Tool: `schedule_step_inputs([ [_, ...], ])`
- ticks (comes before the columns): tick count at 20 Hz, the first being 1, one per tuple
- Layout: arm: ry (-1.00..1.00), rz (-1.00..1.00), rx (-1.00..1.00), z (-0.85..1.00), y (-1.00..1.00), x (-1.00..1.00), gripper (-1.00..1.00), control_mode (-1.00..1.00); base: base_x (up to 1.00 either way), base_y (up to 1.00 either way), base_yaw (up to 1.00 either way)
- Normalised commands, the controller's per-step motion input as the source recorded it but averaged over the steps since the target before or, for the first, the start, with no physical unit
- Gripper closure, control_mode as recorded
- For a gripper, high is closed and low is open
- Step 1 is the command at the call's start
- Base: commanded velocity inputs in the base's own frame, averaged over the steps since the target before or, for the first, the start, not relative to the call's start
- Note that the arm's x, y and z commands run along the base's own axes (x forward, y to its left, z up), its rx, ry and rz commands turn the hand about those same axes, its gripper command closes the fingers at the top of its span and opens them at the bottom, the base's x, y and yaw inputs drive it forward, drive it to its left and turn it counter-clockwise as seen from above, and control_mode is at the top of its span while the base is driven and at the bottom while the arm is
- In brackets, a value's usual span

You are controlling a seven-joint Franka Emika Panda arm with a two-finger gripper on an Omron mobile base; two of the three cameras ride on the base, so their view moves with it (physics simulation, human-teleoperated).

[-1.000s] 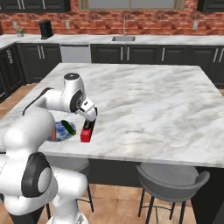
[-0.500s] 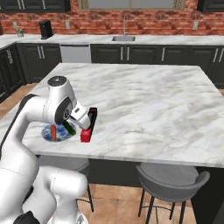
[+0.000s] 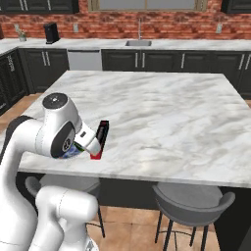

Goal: Retrieve the tupperware and aluminum foil from the cabinet and place them on the dining counter near the plate with carrot and cucumber to prepare for storing leftovers.

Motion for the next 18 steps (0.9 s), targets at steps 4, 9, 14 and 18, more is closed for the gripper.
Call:
schedule_step_inputs([
  [4,0.0,0.0,0.0,0.0,0.0,0.0,-1.0,1.0,-0.74,0.0,0.1],
  [9,0.0,0.0,0.0,0.0,0.0,0.0,-1.0,1.0,-0.72,-0.33,0.01],
  [14,0.0,0.0,0.0,0.0,0.0,0.0,-1.0,1.0,-0.25,-0.89,-0.3],
  [18,0.0,0.0,0.0,0.0,0.0,0.0,-1.0,1.0,0.0,-1.0,-0.4],
])
